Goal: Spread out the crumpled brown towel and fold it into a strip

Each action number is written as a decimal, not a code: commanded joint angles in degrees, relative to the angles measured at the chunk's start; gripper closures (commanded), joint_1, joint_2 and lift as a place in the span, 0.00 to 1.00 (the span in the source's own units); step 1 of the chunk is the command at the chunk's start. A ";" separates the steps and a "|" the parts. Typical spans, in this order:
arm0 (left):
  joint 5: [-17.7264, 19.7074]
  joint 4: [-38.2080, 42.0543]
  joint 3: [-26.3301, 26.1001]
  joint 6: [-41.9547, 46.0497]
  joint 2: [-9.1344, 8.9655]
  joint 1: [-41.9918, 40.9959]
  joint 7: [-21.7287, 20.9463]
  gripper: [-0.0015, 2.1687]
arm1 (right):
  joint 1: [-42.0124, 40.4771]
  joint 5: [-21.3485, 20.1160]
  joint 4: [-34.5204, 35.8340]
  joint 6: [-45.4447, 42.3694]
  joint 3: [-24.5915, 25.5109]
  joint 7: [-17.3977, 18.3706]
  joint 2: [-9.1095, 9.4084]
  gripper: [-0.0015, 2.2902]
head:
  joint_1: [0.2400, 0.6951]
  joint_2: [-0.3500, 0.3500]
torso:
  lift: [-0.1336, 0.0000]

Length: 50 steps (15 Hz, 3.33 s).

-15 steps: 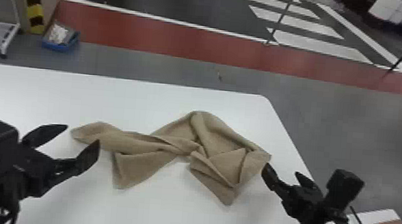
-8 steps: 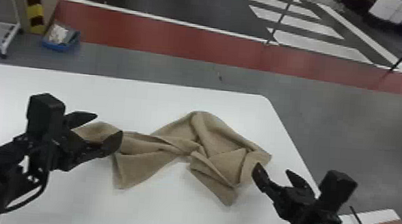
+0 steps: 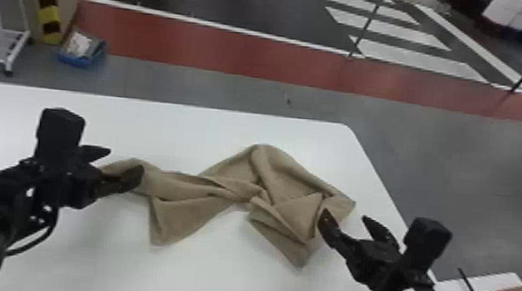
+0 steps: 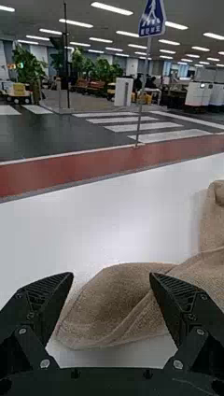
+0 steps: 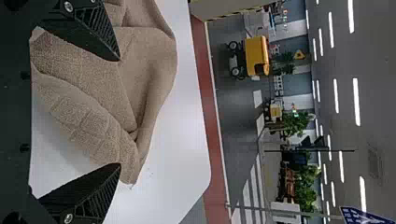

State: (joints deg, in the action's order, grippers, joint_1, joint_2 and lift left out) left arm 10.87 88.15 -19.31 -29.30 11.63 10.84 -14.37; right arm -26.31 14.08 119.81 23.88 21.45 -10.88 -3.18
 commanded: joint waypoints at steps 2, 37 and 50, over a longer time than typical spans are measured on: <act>-0.67 -0.52 0.06 -0.02 -0.29 0.67 -0.13 0.15 | 0.03 -0.28 -0.10 -0.01 -0.27 -0.46 0.01 0.04 | 1.00 0.04 | 0.08; 0.12 18.47 5.34 -5.46 1.29 -8.12 0.22 0.50 | 3.54 -15.04 -4.05 -3.17 -9.50 -13.38 -0.78 0.08 | 1.00 0.20 | 0.08; 0.12 19.08 6.13 -5.46 1.82 -9.00 0.22 0.50 | 12.07 -26.20 -10.82 3.86 -19.69 -12.50 -0.78 0.60 | 1.00 0.34 | 0.08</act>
State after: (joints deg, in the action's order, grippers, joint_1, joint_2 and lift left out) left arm 10.94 107.22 -13.12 -34.77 13.42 1.84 -14.15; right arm -14.06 -12.04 108.29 26.84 1.52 -23.38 -3.96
